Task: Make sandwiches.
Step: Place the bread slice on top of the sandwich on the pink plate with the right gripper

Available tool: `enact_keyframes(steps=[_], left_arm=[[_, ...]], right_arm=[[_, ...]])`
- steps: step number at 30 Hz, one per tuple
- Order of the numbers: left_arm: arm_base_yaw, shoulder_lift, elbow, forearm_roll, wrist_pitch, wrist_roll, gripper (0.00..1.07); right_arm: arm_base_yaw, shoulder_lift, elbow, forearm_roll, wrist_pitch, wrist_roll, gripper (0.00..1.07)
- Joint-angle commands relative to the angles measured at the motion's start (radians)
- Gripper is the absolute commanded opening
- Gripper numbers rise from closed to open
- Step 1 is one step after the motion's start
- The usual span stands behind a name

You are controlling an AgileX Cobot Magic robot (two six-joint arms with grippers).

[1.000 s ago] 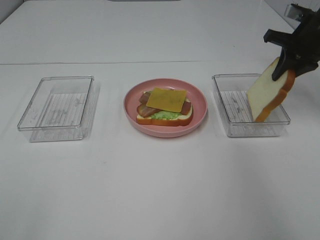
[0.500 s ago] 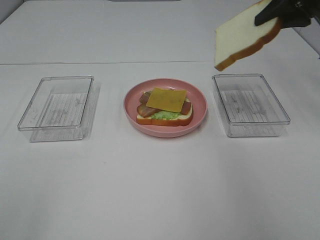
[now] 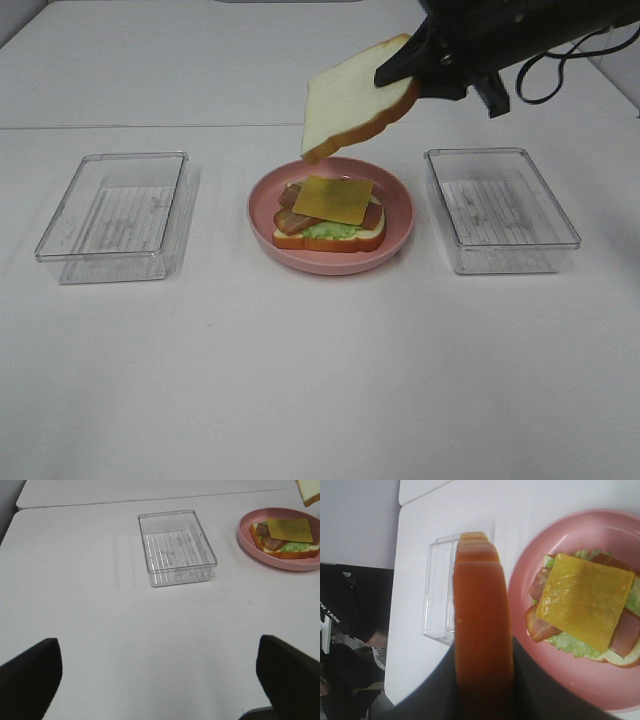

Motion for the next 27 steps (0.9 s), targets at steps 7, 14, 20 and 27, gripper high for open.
enact_keyframes(steps=[7,14,20,27], left_arm=[[-0.002,-0.021,0.005,-0.007,-0.012,-0.005,0.98],[-0.002,-0.021,0.005,-0.007,-0.012,-0.005,0.98],[-0.002,-0.021,0.005,-0.007,-0.012,-0.005,0.98],[-0.002,-0.021,0.005,-0.007,-0.012,-0.005,0.98]], right_arm=[[0.034,0.191,-0.154,0.017,0.115,-0.015,0.00],[0.034,0.239,-0.171,0.017,0.085,0.007,0.00],[0.034,0.280,-0.171,0.030,0.054,0.007,0.00],[0.034,0.312,-0.171,0.038,0.055,0.002,0.00]])
